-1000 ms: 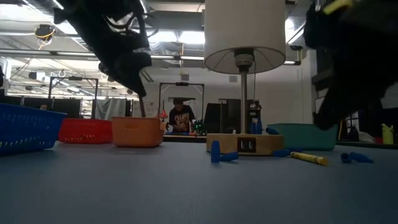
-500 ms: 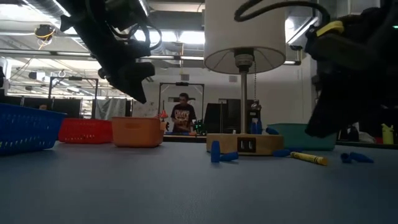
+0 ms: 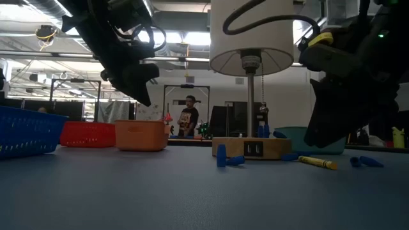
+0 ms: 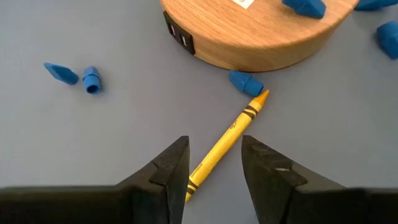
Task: Sort crayons
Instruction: Put the yellow crayon into the blue bin
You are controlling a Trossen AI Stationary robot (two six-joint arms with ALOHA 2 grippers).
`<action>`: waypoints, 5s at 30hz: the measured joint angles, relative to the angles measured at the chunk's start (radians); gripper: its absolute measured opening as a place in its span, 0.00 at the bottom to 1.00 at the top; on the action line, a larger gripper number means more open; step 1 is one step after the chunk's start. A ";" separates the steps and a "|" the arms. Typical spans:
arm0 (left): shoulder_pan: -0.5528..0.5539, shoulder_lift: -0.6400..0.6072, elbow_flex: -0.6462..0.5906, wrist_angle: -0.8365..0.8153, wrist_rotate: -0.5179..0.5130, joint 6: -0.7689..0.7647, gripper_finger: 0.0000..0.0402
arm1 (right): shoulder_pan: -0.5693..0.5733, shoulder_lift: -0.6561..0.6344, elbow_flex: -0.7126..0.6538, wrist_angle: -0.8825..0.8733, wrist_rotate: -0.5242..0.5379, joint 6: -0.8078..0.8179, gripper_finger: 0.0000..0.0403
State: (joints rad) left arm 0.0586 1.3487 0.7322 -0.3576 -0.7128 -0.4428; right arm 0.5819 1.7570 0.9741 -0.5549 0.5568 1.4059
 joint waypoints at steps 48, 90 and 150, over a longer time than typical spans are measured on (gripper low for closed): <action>-0.089 0.000 0.000 0.154 0.299 -0.002 0.30 | 0.002 0.115 0.124 -0.037 -0.042 -0.222 0.03; -0.657 0.000 0.000 0.539 0.435 0.088 0.30 | 0.033 0.112 0.327 0.683 0.071 -1.101 0.05; -0.663 0.000 0.000 0.844 0.352 0.351 0.02 | -0.008 0.110 0.327 0.895 0.035 -1.279 0.05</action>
State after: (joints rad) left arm -0.6048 1.3483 0.7322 0.4866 -0.3603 -0.0914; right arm 0.5735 1.8671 1.3014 0.3397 0.5915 0.1268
